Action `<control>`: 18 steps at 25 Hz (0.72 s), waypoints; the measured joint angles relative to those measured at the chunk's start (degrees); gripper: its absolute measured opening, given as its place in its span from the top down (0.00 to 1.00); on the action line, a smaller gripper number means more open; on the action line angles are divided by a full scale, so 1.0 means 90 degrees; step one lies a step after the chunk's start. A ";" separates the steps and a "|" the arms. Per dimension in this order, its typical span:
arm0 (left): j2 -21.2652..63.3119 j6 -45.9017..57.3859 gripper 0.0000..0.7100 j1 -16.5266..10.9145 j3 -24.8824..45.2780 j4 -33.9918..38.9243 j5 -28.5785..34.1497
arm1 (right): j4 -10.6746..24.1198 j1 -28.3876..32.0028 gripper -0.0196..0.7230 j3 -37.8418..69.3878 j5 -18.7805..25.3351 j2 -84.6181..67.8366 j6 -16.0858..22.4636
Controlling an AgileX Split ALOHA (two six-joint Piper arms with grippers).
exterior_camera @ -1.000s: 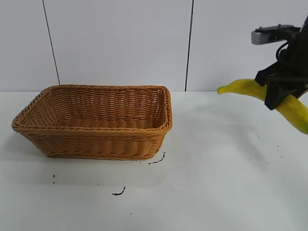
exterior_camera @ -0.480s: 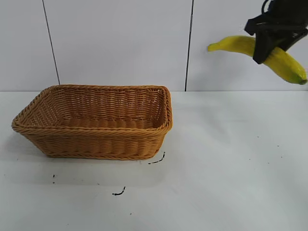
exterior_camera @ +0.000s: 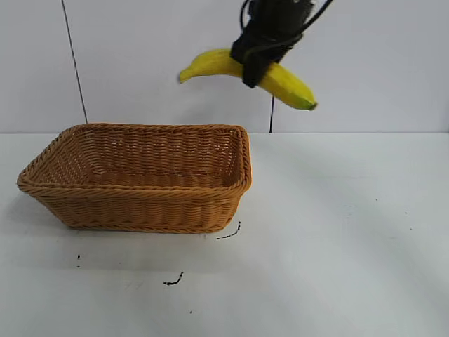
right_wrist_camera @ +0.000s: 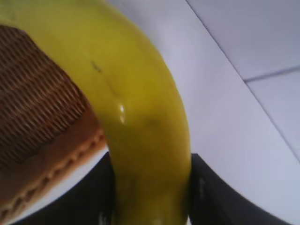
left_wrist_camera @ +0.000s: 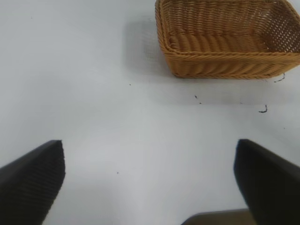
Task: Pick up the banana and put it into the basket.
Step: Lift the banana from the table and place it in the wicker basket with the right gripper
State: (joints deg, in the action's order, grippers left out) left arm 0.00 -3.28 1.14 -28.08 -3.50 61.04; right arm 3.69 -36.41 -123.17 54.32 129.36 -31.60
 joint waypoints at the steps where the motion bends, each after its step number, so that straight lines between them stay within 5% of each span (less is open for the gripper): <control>1: 0.0000 0.0000 0.02 0.0000 0.0000 0.0000 0.0000 | 0.0010 -0.0124 0.55 0.0002 -0.0096 0.0066 -0.0059; 9: 0.0000 0.0000 0.02 0.0000 0.0000 0.0000 0.0000 | 0.0083 -0.0370 0.55 0.0002 -0.1074 0.0978 -0.0160; 18: 0.0000 0.0000 0.02 0.0000 0.0000 0.0000 0.0000 | 0.0083 -0.0342 0.55 0.0002 -0.1314 0.1510 -0.0179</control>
State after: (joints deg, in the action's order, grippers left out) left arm 0.00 -3.28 1.14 -28.08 -3.50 61.04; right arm 4.44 -39.49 -123.15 42.50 142.95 -33.20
